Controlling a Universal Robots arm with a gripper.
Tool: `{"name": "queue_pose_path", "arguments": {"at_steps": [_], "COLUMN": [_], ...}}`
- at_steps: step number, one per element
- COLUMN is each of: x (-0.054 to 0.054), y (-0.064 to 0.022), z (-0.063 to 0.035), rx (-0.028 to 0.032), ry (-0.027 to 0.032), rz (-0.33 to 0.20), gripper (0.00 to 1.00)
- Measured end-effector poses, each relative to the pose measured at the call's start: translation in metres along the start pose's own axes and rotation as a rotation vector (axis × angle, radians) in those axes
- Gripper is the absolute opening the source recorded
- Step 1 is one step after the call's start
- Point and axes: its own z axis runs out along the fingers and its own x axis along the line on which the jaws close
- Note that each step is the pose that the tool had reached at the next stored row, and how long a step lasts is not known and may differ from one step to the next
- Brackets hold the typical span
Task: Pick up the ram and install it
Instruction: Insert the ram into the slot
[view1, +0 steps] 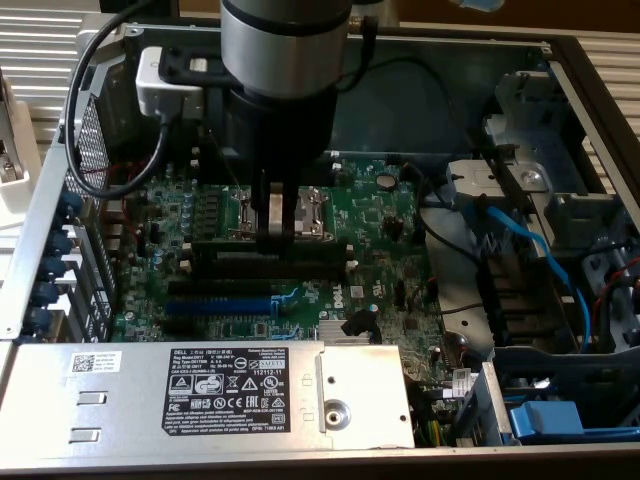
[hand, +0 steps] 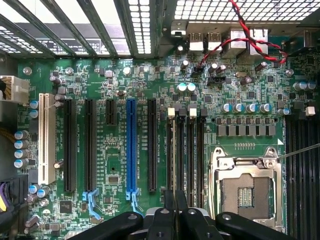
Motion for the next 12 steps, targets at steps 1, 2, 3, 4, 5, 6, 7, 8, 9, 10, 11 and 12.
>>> {"name": "queue_pose_path", "arguments": {"at_steps": [1,2,3,4,5,6,7,8,9,10,11,12], "x": [0.0004,0.0004,0.0005,0.0005,0.0004,0.0003,0.0001,-0.0003,-0.0003,-0.0003,-0.0003,-0.0003], "y": [0.0,0.0,0.0,-0.0001,-0.0001,-0.0001,-0.0002,-0.0001,-0.0001,-0.0001,-0.0001,-0.0001], "z": [0.0,0.0003,0.0005,0.0006,0.0008,0.0008,0.0009,0.0009,0.0009,0.0009,0.0009,0.0009], "rx": [0.0,0.0,0.0,-0.0001,0.0,0.0,0.0,0.0,0.0,0.0,-0.0001,-0.0001], "ry": [0.0001,-0.0001,0.0001,0.0001,0.0001,0.0,0.0,-0.0001,0.0,0.0,0.0001,0.0002], "rz": [0.0,0.0,0.0,0.0,0.0,0.0,0.0,0.0,0.0,-0.001,-0.002,-0.002], "gripper": [0.12,0.12,0.12,0.12,0.12,0.12,0.12,0.12,0.12,0.12,0.12,0.12]}}
